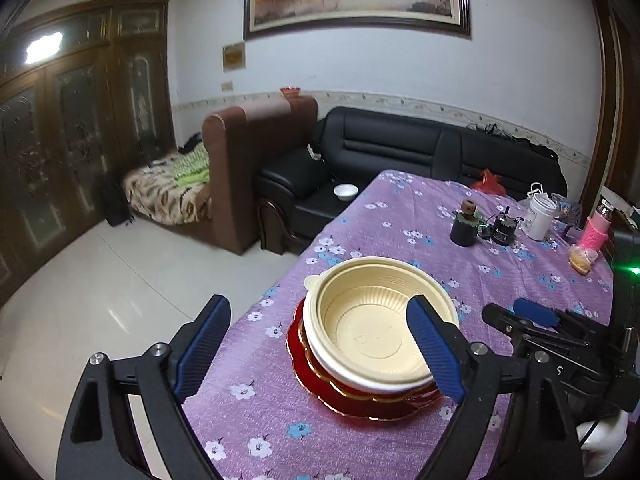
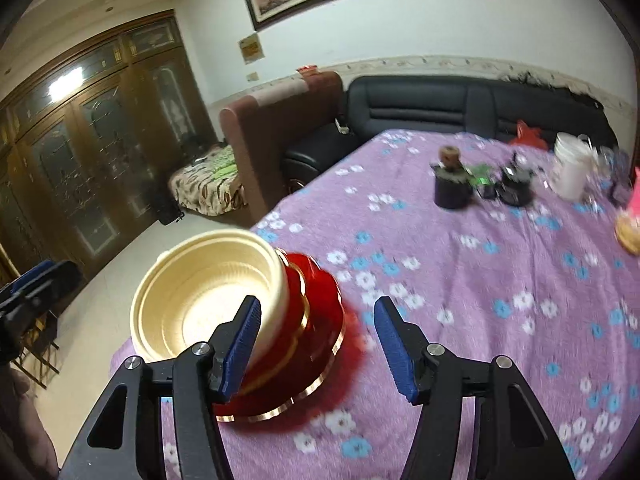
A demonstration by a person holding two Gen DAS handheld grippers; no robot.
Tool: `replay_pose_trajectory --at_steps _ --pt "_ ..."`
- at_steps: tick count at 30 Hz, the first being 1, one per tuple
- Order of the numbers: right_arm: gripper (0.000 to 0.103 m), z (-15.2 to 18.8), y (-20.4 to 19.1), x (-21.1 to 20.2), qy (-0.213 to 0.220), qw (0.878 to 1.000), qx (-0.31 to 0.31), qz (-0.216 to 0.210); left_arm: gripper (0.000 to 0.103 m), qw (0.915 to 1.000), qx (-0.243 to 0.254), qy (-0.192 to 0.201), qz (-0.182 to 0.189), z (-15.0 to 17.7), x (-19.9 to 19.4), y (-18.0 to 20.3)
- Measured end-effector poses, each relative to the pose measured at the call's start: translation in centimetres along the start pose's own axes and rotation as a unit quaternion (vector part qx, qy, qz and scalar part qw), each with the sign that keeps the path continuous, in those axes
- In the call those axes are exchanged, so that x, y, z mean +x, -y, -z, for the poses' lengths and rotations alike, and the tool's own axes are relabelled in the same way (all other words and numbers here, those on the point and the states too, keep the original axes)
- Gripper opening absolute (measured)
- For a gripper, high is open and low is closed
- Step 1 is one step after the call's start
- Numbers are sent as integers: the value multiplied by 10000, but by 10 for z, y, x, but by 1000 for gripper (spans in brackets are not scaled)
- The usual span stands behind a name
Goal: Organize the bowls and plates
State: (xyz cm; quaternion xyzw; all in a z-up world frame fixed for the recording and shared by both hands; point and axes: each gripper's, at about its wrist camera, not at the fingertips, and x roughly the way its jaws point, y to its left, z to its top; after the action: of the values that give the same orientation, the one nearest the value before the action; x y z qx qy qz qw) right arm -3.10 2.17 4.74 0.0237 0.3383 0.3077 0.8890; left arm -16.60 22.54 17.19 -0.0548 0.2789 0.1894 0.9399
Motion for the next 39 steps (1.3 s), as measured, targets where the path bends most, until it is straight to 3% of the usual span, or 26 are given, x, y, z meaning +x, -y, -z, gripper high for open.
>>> replay_pose_trajectory --at_steps 12,20,39 --pt "64 46 21 -35 -84 9991 348 235 91 10000 18 -31 67 34 -18 19" --pt "66 65 2 -48 -19 9985 -94 545 91 9998 180 23 59 49 -26 32" --pt "69 90 -18 -36 -330 9972 -259 621 91 9991 277 -307 111 72 -14 36"
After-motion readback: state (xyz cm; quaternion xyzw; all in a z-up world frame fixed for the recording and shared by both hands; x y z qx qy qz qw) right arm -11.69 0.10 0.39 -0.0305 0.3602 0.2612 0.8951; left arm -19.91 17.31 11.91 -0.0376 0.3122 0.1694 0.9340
